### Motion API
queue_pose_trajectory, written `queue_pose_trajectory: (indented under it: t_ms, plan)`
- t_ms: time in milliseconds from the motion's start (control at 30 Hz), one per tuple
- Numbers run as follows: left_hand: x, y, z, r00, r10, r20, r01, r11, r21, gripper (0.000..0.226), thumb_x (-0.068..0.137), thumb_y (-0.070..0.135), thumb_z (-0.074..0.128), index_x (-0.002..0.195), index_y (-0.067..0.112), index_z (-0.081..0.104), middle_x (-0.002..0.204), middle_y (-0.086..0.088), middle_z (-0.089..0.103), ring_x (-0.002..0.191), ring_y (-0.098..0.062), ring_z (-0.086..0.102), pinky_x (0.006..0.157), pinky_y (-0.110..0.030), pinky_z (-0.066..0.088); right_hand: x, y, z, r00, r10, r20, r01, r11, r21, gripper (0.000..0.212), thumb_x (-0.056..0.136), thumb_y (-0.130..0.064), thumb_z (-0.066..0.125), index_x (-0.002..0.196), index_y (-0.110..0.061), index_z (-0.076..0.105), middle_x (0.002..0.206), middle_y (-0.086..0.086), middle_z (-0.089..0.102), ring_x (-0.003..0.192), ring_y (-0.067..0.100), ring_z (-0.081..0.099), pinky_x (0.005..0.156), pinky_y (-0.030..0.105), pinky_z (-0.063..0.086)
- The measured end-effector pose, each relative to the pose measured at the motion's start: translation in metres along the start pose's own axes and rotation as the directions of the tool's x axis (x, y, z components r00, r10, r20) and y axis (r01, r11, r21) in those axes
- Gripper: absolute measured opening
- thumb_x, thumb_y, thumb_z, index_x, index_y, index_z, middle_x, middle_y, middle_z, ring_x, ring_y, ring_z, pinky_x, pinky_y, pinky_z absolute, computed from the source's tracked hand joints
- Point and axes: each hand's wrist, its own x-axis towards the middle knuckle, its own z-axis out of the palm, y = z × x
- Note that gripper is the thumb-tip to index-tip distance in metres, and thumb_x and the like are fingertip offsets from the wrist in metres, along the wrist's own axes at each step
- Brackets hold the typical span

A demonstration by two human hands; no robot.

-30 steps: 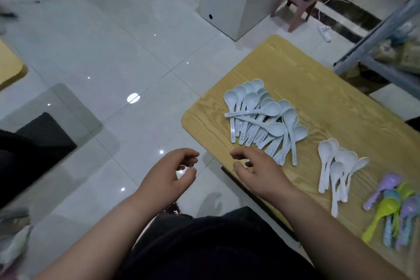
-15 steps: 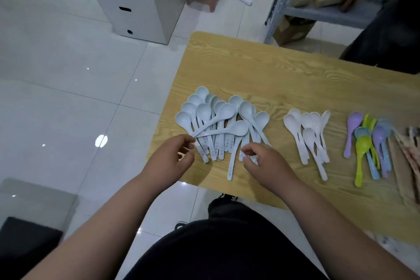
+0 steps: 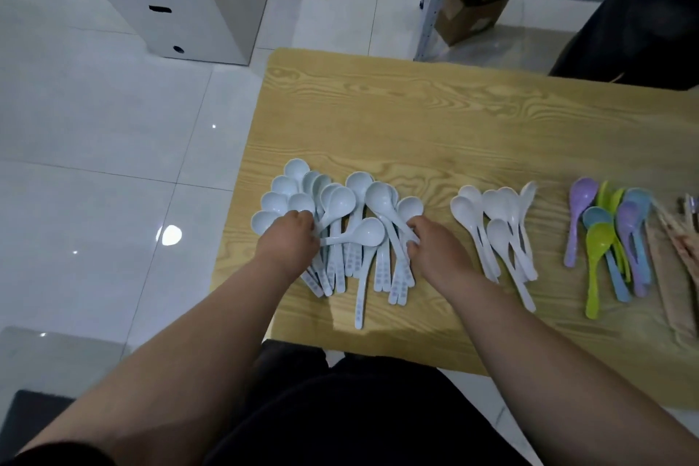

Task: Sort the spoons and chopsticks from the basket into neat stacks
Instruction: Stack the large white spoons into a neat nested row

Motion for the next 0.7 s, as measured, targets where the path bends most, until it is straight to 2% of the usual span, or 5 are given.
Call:
queue_pose_trajectory:
  t_ms: [167,300,433,600,700]
  plan:
    - [0.007,-0.013,-0.002,0.997,0.079,0.019,-0.077,0.992,-0.103,0.029,0.085,0.012,0.059,0.066,0.017,0.037,0.07,0.0,0.043,0.064,-0.019,0.043,0.049,-0.029,0.023,-0.012,-0.01,0.001,0.984,0.116,-0.135,-0.104,0.99,0.095,0.008,0.095,-0.017,0.048,0.091,-0.017,0.054,0.089,0.001,0.053,0.074,0.019,0.052,0.058,0.033,0.035]
    - [0.0,-0.016,-0.003,0.98,0.197,-0.032,-0.2,0.964,-0.174,0.027,0.092,0.007,0.053,0.074,0.015,0.035,0.073,0.003,0.036,0.065,-0.019,0.038,0.054,-0.03,0.026,-0.037,-0.022,0.01,0.956,0.208,-0.208,-0.153,0.956,0.25,0.012,0.093,-0.018,0.052,0.084,-0.025,0.047,0.085,-0.001,0.053,0.069,0.015,0.052,0.054,0.03,0.034]
    - [-0.004,-0.009,0.001,0.935,0.355,-0.003,-0.35,0.919,-0.18,0.014,0.093,0.003,0.049,0.092,0.011,0.037,0.078,0.003,0.034,0.063,-0.017,0.033,0.062,-0.034,0.029,-0.057,-0.037,0.022,0.921,0.302,-0.247,-0.193,0.903,0.383,0.004,0.093,-0.017,0.056,0.089,-0.019,0.055,0.087,0.0,0.06,0.076,0.018,0.059,0.058,0.031,0.043]
    - [0.006,-0.006,0.006,0.884,0.442,0.153,-0.456,0.887,0.068,0.022,0.092,0.014,0.059,0.109,0.003,0.051,0.109,-0.013,0.052,0.096,-0.031,0.052,0.072,-0.032,0.034,-0.077,-0.055,0.032,0.894,0.383,-0.233,-0.232,0.84,0.492,0.005,0.093,-0.016,0.056,0.095,-0.02,0.056,0.093,-0.003,0.062,0.083,0.016,0.061,0.065,0.03,0.049]
    - [0.006,-0.003,-0.001,0.872,0.458,0.171,-0.48,0.87,0.114,0.013,0.094,0.013,0.055,0.105,0.005,0.052,0.109,-0.012,0.056,0.1,-0.031,0.055,0.071,-0.031,0.034,-0.088,-0.07,0.033,0.884,0.406,-0.233,-0.209,0.788,0.579,0.01,0.094,-0.015,0.057,0.099,-0.023,0.057,0.095,-0.008,0.062,0.081,0.008,0.059,0.059,0.02,0.043]
